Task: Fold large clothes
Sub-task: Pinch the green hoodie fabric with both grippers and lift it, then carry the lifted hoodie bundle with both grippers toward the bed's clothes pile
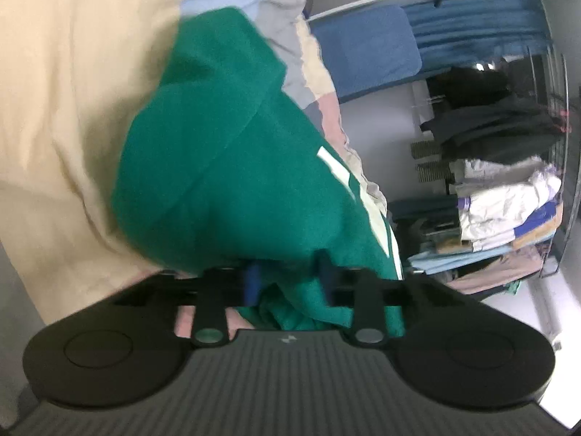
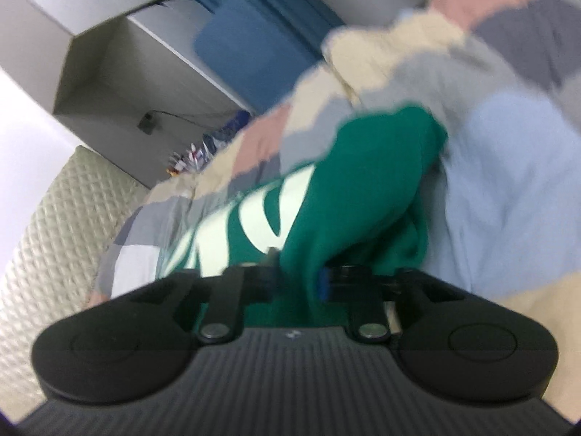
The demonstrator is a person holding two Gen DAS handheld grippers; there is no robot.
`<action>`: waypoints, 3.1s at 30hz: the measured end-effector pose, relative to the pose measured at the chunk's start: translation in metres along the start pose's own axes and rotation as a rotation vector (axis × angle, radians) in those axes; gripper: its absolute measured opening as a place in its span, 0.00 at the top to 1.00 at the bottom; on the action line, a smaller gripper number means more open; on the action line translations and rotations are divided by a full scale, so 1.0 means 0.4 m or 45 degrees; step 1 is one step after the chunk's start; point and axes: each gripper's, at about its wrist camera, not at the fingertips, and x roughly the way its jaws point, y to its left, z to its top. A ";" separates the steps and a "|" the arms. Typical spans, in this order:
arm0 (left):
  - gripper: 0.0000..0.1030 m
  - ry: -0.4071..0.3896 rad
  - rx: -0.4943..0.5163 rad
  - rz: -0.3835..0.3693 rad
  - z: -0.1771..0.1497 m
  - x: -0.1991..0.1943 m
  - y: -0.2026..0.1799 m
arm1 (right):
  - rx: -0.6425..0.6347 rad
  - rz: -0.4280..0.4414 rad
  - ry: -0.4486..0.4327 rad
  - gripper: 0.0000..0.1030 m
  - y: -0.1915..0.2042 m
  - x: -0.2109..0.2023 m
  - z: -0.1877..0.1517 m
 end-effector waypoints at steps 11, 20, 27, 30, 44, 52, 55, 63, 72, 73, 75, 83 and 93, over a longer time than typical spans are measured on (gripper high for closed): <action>0.94 -0.177 0.230 0.000 0.052 -0.029 -0.085 | -0.184 -0.104 -0.068 0.90 0.018 0.027 0.032; 0.94 -0.119 0.238 0.205 0.059 0.068 -0.024 | -0.122 -0.166 0.038 0.87 -0.034 0.082 -0.026; 0.65 -0.076 0.127 0.135 0.056 0.027 -0.012 | 0.033 -0.169 0.055 0.52 -0.018 0.032 -0.038; 0.22 -0.045 0.032 0.025 0.041 0.008 -0.003 | 0.128 -0.139 0.068 0.18 -0.018 0.013 -0.052; 0.06 -0.009 -0.155 0.140 0.027 0.073 0.078 | 0.369 -0.063 0.069 0.07 -0.118 0.120 -0.076; 0.06 -0.086 -0.193 -0.050 0.053 0.089 0.085 | 0.403 0.145 -0.019 0.06 -0.114 0.126 -0.044; 0.05 -0.115 -0.212 -0.129 0.056 0.087 0.087 | 0.412 0.203 -0.041 0.06 -0.107 0.120 -0.031; 0.01 -0.095 -0.295 -0.113 0.071 0.145 0.115 | 0.474 0.085 -0.013 0.05 -0.121 0.177 -0.030; 0.10 -0.125 -0.213 -0.109 0.063 0.156 0.103 | 0.333 0.044 -0.012 0.36 -0.085 0.221 -0.017; 0.19 -0.131 -0.201 -0.109 0.062 0.156 0.100 | 0.328 0.056 -0.008 0.44 -0.084 0.216 -0.012; 0.32 -0.134 -0.168 -0.095 0.061 0.155 0.092 | 0.257 0.066 -0.018 0.52 -0.066 0.205 -0.002; 0.67 -0.129 0.011 -0.095 0.060 0.122 0.029 | 0.069 0.147 -0.095 0.61 0.008 0.135 0.025; 0.68 -0.018 0.212 -0.215 -0.025 0.123 -0.139 | -0.066 0.162 -0.236 0.62 0.038 -0.068 0.118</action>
